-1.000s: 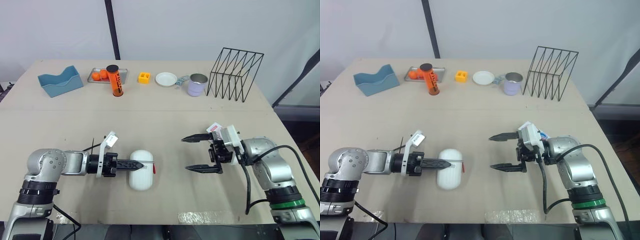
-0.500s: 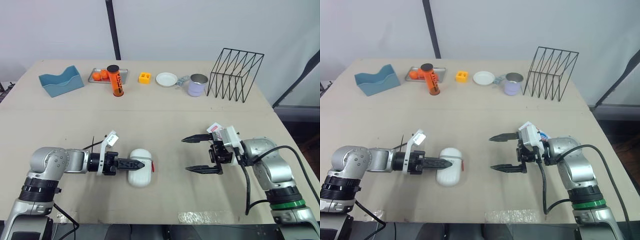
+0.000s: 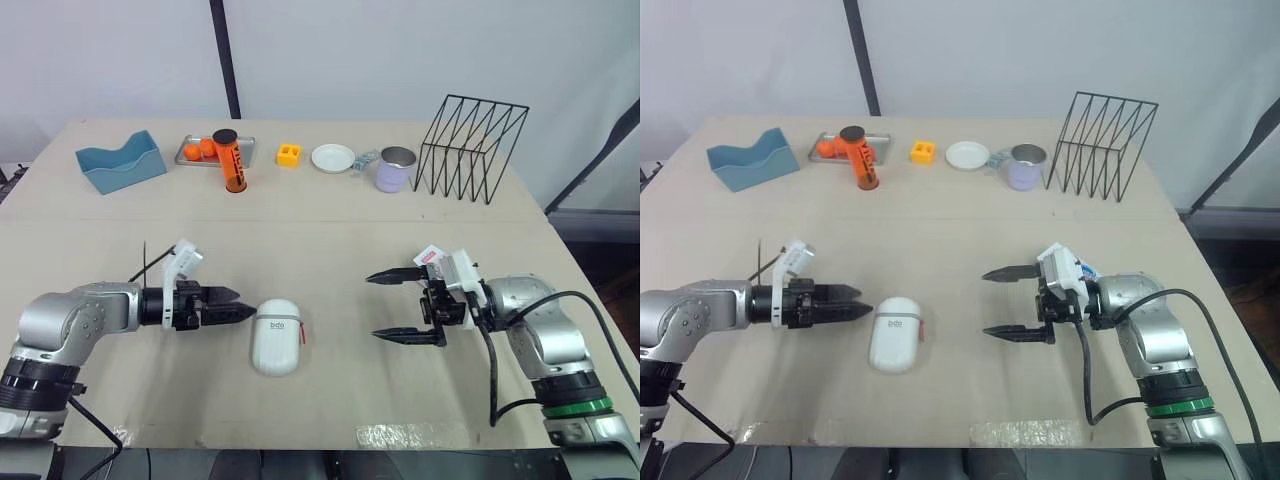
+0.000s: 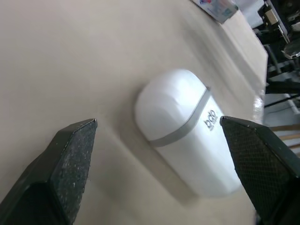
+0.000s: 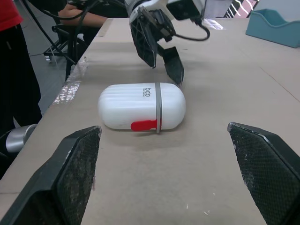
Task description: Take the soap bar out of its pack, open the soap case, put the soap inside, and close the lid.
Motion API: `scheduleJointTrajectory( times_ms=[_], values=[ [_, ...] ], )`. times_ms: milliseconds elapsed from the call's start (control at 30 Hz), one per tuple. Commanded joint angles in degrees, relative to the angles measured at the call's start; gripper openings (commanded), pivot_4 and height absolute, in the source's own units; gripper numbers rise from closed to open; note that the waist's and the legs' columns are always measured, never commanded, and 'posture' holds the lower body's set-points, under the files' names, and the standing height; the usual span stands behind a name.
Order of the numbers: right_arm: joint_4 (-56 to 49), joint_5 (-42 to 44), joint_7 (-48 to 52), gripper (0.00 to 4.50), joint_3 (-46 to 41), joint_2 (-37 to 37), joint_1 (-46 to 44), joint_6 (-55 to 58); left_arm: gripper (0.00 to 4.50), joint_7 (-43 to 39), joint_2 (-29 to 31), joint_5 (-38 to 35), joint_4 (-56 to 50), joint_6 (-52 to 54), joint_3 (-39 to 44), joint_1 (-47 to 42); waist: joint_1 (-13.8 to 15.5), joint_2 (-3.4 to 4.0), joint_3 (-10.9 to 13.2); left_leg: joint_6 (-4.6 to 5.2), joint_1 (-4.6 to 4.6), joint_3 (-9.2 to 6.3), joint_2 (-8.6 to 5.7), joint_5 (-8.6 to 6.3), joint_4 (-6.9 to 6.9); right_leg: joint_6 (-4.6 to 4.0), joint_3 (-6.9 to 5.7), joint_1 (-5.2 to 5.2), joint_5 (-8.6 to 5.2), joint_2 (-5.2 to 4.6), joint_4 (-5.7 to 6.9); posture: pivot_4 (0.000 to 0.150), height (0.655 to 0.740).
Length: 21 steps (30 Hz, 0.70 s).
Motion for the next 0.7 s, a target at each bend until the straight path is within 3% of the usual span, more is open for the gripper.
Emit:
scheduleJointTrajectory(
  times_ms=[33, 300, 700],
  values=[
    [-0.4, -1.7, -4.0, 4.50, -2.1, -0.6, 1.7, -1.0, 4.48, 1.0, -1.4, 7.8, -2.8, -18.0, 4.3, 3.8, 0.0, 0.00, 0.0, 0.00, 0.00, 0.01, 0.00, 0.00, 0.00, 0.00, 0.01, 0.00, 0.00, -0.01, 0.00, 0.150, 0.7400],
    [-4.0, -3.0, -13.8, 4.50, -3.7, 2.0, 8.9, -1.7, 4.48, 7.2, -6.7, 17.7, -4.2, -37.8, 7.8, 13.7, 0.0, -0.01, 0.0, 0.03, -0.02, 0.08, 0.00, -0.02, 0.00, -0.27, 0.07, -0.02, 0.15, -0.04, -0.05, 0.150, 0.7400],
    [-4.3, -7.1, -26.8, 4.50, -5.2, 8.6, 17.6, -9.9, 4.48, 18.5, -13.8, 24.2, -8.2, -45.2, 8.9, 23.6, 0.0, -0.03, 0.0, 0.02, 0.02, 0.10, 0.03, -0.02, -0.01, 0.00, 0.10, 0.00, 0.01, -0.02, -0.06, 0.150, 0.7400]
  ],
)
